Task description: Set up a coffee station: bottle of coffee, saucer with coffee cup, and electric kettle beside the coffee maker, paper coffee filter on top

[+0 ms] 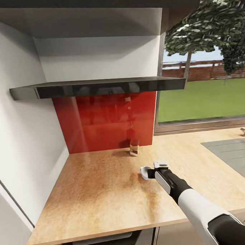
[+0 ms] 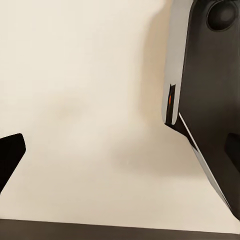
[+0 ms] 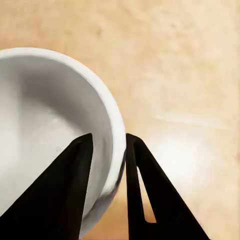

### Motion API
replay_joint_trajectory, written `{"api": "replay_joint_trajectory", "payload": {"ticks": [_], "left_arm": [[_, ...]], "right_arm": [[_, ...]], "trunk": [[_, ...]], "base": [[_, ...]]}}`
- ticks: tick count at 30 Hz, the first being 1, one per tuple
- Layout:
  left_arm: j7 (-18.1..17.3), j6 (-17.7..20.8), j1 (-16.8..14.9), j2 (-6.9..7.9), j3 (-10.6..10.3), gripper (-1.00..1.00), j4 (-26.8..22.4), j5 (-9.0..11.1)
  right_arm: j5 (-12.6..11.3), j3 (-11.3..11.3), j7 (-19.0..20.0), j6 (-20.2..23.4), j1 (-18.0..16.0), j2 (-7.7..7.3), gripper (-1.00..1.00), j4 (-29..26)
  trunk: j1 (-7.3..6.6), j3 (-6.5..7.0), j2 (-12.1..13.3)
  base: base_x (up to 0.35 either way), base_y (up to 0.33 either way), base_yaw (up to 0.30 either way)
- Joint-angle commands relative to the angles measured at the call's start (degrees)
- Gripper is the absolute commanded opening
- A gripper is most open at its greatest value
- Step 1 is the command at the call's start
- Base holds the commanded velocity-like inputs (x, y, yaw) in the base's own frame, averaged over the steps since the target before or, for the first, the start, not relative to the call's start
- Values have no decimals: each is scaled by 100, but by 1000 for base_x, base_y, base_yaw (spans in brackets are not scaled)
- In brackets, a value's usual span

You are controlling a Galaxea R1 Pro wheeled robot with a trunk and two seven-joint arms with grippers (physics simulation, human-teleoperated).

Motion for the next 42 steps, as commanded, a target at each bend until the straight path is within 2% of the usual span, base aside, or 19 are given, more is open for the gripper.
{"api": "replay_joint_trajectory", "payload": {"ticks": [1, 23, 31, 33, 35, 42], "left_arm": [[-14, -12, -9, 3, 50, 100, 11, -55], [-14, -14, -9, 8, 56, 100, 7, -52], [-14, -29, -9, 11, 57, 100, 1, -52], [-14, -29, -9, 11, 61, 100, -3, -57], [-14, -29, -9, 11, 80, 100, -17, -60], [-14, -29, -14, -1, 91, 100, -52, -69]], "right_arm": [[-218, 44, -44, -7, -1, -3, -100, 54], [-227, 38, -41, 1, -4, 6, -100, -81], [-215, 18, -52, 80, -4, -42, -100, -1235], [-211, 18, -56, 224, -3, -51, -100, -1468], [-198, 16, -58, 578, -1, -58, -100, -1701], [-183, 5, -83, 784, -1, -76, -100, -2007]], "trunk": [[5, -15, -9], [5, -15, -9], [5, -15, -9], [5, -15, -9], [5, -15, -9], [5, -15, -9]], "base": [[0, 0, 0], [0, 0, 0], [0, 0, 0], [0, 0, 0], [0, 0, 0], [-21, -22, 0]]}}
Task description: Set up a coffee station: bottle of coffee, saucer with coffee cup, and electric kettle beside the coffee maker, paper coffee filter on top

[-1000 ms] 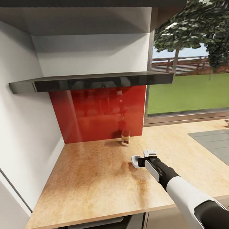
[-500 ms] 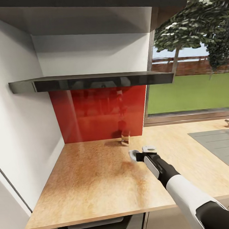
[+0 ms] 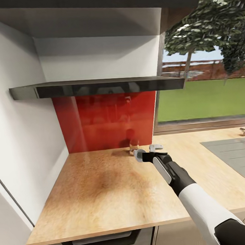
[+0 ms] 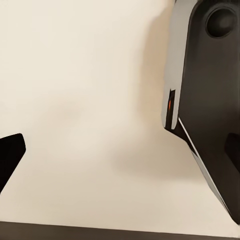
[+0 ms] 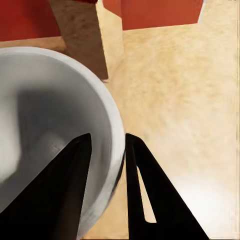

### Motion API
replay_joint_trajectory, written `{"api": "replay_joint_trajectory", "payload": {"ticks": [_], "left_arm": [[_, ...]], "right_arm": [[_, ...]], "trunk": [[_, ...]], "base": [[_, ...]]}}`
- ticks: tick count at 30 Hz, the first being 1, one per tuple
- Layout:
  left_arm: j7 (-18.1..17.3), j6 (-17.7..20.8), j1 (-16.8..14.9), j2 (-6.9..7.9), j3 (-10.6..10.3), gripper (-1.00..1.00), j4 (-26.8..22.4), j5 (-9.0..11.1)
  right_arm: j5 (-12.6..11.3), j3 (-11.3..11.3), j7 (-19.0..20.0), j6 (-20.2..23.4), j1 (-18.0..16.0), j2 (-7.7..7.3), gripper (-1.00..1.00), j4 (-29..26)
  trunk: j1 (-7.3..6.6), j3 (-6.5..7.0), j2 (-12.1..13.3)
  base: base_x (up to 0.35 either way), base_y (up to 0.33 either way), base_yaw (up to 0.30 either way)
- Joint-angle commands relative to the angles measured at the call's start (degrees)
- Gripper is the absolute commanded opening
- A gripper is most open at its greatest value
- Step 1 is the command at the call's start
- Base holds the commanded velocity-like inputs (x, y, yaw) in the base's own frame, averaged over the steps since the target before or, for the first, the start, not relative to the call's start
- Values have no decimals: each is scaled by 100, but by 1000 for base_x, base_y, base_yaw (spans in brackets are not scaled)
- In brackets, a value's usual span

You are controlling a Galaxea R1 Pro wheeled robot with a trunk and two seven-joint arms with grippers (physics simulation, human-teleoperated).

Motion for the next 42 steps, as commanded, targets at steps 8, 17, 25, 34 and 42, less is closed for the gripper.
{"api": "replay_joint_trajectory", "payload": {"ticks": [8, 17, 25, 34, 42], "left_arm": [[-8, -22, -14, -11, 77, 100, -56, -33], [-7, -22, -32, -21, 84, 100, -72, -28], [-7, -225, -28, -21, 97, 100, -67, -25], [-7, -429, -26, -21, 111, 100, -59, -24], [-7, -441, -26, -21, 103, 100, -59, -24]], "right_arm": [[-71, 6, -41, 8, -6, -22, -100, -17], [-73, 0, -39, 8, -7, -117, -100, -17], [-73, 0, -39, 8, -6, -129, -100, -17], [-77, -5, -39, 8, -6, -131, -100, -17], [-78, 0, -39, 8, -6, -131, -100, -17]], "trunk": [[2, -5, -15], [2, 18, -15], [2, 19, -15], [2, 19, -15], [2, 19, -15]], "base": [[-113, -227, -51], [-5, -267, -262], [0, -272, -294], [0, -273, -295], [-62, -273, -295]]}}
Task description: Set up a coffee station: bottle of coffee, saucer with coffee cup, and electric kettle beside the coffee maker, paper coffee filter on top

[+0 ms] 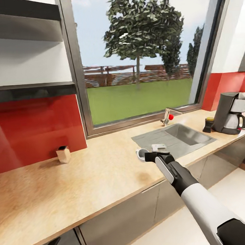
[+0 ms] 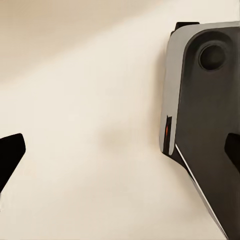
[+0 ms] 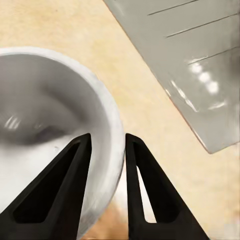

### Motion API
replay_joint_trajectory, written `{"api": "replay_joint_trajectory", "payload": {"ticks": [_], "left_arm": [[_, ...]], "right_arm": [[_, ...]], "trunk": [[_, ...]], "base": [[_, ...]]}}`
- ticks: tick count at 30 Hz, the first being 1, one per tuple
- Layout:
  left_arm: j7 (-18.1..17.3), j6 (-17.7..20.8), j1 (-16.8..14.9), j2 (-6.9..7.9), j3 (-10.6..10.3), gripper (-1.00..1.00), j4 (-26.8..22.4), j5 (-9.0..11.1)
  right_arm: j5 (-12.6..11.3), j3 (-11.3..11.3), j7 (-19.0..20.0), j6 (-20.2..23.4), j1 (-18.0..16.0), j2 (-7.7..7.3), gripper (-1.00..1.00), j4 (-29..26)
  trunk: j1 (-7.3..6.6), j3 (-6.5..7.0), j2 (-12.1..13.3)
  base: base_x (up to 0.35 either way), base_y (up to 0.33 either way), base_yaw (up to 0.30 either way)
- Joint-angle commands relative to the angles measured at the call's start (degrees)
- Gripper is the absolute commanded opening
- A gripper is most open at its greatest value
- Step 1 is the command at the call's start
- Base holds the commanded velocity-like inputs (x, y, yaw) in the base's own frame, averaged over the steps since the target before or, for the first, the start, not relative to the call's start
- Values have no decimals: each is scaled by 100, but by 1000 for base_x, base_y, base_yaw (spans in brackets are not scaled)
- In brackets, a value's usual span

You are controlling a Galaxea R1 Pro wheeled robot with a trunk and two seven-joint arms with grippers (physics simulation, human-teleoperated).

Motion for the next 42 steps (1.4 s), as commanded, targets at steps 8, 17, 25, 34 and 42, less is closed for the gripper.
{"api": "replay_joint_trajectory", "payload": {"ticks": [8, 17, 25, 34, 42], "left_arm": [[-15, -23, -3, 1, 53, 100, -1, -44], [-15, -23, -3, 3, 49, 100, -2, -39], [-15, -23, -3, 2, 49, 100, -2, -39], [-15, -23, -3, 3, 49, 100, -2, -39], [-15, -23, -3, 3, 55, 100, -1, -39]], "right_arm": [[-70, 15, -36, 5, -8, -1, -100, -3], [-69, 15, -36, 5, -7, -1, -100, -3], [-69, 15, -36, 5, -8, -1, -100, -3], [-67, 15, -36, 5, -8, -1, -100, -3], [-69, 15, -36, 5, -8, -1, -100, -3]], "trunk": [[3, -14, -14], [3, -14, -14], [3, -14, -14], [3, -14, -14], [3, -14, -14]], "base": [[84, -273, -295], [107, -273, -296], [111, -273, -296], [136, -273, -296], [180, -243, -296]]}}
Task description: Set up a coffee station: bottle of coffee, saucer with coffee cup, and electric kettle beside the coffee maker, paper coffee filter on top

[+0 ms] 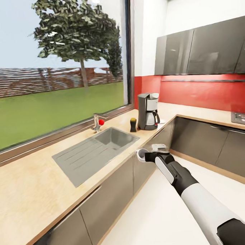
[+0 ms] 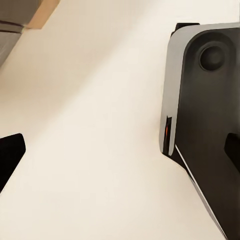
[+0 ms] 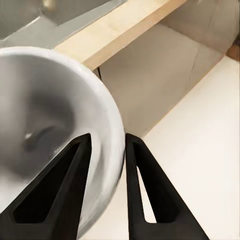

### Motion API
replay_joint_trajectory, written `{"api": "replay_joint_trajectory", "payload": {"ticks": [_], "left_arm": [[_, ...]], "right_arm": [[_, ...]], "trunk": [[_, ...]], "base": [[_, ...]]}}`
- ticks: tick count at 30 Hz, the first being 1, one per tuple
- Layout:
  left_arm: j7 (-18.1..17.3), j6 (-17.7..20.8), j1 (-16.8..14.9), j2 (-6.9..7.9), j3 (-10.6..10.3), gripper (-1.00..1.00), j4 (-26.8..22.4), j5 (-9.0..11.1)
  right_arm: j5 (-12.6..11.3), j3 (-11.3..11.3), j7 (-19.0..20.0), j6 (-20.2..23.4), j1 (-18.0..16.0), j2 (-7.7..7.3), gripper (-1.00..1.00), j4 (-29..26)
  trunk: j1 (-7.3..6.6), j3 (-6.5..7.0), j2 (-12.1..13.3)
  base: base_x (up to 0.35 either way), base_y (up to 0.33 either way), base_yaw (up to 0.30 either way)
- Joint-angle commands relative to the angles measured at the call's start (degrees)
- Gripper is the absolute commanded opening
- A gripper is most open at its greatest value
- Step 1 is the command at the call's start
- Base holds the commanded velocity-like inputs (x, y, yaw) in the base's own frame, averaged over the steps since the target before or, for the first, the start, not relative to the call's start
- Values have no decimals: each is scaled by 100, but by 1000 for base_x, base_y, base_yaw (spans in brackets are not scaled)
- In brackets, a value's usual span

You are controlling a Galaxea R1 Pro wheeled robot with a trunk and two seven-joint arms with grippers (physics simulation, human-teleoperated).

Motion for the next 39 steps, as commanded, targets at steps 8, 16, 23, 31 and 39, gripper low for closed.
{"api": "replay_joint_trajectory", "payload": {"ticks": [8, 16, 23, 31, 39], "left_arm": [[-15, -28, -3, 1, 52, 100, 1, -57], [-15, -29, -3, 2, 52, 100, 1, -57], [-15, -29, -3, 2, 50, 100, 1, -57], [-15, -29, -3, 2, 48, 100, 1, -57], [-15, -29, -3, 2, 52, 100, 1, -57]], "right_arm": [[-68, 15, -36, 5, -7, -1, -100, -4], [-67, 15, -36, 5, -7, -1, -100, -4], [-65, 15, -36, 5, -7, -1, -100, -4], [-68, 15, -36, 5, -7, -1, -100, -4], [-67, 15, -36, 5, -7, -1, -100, -4]], "trunk": [[6, -13, -13], [6, -13, -13], [6, -13, -13], [6, -13, -13], [6, -13, -13]], "base": [[230, -206, -295], [228, -205, -296], [219, -206, -295], [218, -206, -296], [219, -206, -296]]}}
